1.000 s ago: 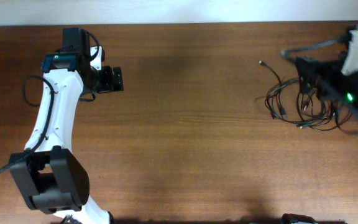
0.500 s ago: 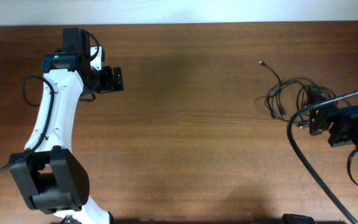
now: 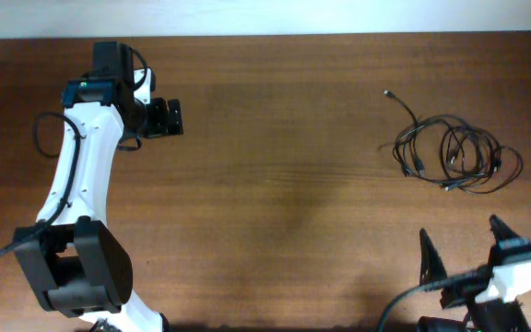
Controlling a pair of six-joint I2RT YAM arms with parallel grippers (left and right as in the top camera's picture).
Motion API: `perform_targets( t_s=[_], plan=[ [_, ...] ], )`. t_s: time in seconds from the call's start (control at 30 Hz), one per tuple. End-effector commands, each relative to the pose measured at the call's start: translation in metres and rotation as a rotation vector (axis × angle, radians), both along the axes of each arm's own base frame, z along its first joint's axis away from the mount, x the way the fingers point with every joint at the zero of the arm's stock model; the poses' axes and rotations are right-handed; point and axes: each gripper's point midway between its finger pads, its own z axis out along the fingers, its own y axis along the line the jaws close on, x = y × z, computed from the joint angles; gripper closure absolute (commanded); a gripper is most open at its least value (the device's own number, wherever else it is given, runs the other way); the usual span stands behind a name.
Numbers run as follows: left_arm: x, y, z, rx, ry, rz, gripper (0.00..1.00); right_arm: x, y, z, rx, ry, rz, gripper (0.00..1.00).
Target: Untangle cables
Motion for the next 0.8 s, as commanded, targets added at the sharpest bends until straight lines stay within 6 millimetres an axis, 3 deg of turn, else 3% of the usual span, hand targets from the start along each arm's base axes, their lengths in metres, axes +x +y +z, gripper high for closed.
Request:
perform_targets(
  t_s=[0.0,0.13,0.23,0.33,0.4,0.6,0.7,0.77],
  plan=[
    [0.0,0.0,0.002,-0.006,-0.004,0.008,0.01,-0.017,0.003,-0.007,-0.01,-0.076,0.003,0.02],
    [0.0,0.0,0.002,-0.006,-0.004,0.009,0.01,-0.014,0.002,-0.021,-0.01,-0.075,0.003,0.02],
    [0.0,0.0,0.002,-0.006,-0.004,0.009,0.01,0.012,-0.001,-0.041,-0.011,-0.079,0.003,0.01],
    [0.0,0.0,0.002,-0.006,-0.004,0.009,0.01,0.041,-0.005,-0.036,-0.031,-0.231,0.003,0.01],
    [0.0,0.0,0.002,-0.006,-0.004,0.009,0.01,0.05,-0.006,-0.026,-0.047,-0.347,0.003,0.02],
    [0.0,0.0,0.002,-0.006,-0.004,0.009,0.01,0.064,-0.008,-0.046,-0.053,-0.399,0.004,0.02],
    [0.0,0.0,0.002,-0.006,-0.004,0.008,0.01,0.077,-0.01,-0.084,-0.044,-0.33,0.004,0.02],
    [0.0,0.0,0.002,-0.006,-0.004,0.008,0.01,0.08,-0.01,-0.092,-0.049,-0.365,0.003,0.02]
  ],
)
